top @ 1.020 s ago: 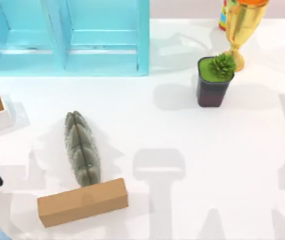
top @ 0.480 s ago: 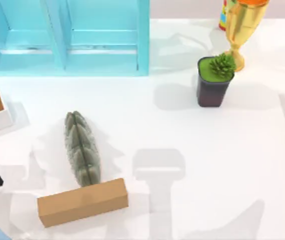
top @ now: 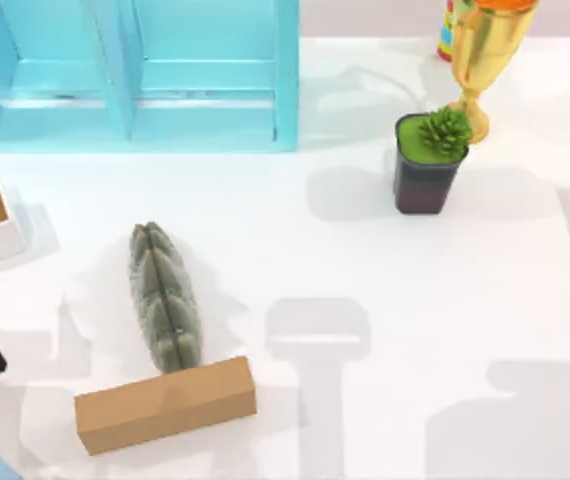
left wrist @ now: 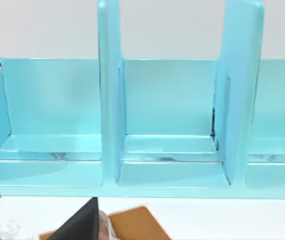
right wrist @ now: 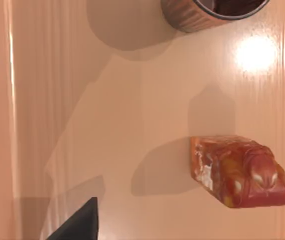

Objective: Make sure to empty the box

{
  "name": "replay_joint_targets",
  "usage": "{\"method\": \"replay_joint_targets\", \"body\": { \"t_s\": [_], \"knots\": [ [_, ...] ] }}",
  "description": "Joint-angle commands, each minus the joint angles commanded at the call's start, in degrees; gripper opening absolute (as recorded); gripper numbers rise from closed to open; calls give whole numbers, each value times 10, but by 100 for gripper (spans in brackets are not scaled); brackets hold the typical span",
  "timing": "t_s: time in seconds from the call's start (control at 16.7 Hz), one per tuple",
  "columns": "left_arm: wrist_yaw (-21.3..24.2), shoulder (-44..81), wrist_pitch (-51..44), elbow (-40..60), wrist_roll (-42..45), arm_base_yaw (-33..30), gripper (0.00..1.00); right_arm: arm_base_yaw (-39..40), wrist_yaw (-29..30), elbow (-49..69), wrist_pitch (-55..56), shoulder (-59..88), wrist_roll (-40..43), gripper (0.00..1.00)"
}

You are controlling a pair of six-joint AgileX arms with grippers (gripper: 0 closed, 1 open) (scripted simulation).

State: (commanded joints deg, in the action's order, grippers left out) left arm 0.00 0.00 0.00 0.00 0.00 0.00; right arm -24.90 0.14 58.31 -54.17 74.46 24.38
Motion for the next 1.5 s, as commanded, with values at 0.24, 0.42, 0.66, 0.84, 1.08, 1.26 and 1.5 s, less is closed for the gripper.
{"method": "replay_joint_targets", "body": {
  "t_s": [0.24, 0.42, 0.66, 0.84, 1.08, 1.26, 1.5],
  "knots": [
    [0, 0, 0, 0, 0, 0, 100, -45, 0, 106, -98, 138, 44, 100],
    [0, 0, 0, 0, 0, 0, 100, -64, 0, 151, -139, 196, 62, 100],
    [0, 0, 0, 0, 0, 0, 100, -67, 0, 160, -148, 208, 66, 100],
    [0, 0, 0, 0, 0, 0, 100, -65, 0, 157, -145, 206, 65, 100],
    [0, 0, 0, 0, 0, 0, 100, -66, 0, 112, -96, 212, 64, 100],
    [0, 0, 0, 0, 0, 0, 100, -68, 0, 72, -38, 229, 66, 100],
    [0, 0, 0, 0, 0, 0, 100, -67, 1, 17, 54, 264, 64, 100]
  ]
}}
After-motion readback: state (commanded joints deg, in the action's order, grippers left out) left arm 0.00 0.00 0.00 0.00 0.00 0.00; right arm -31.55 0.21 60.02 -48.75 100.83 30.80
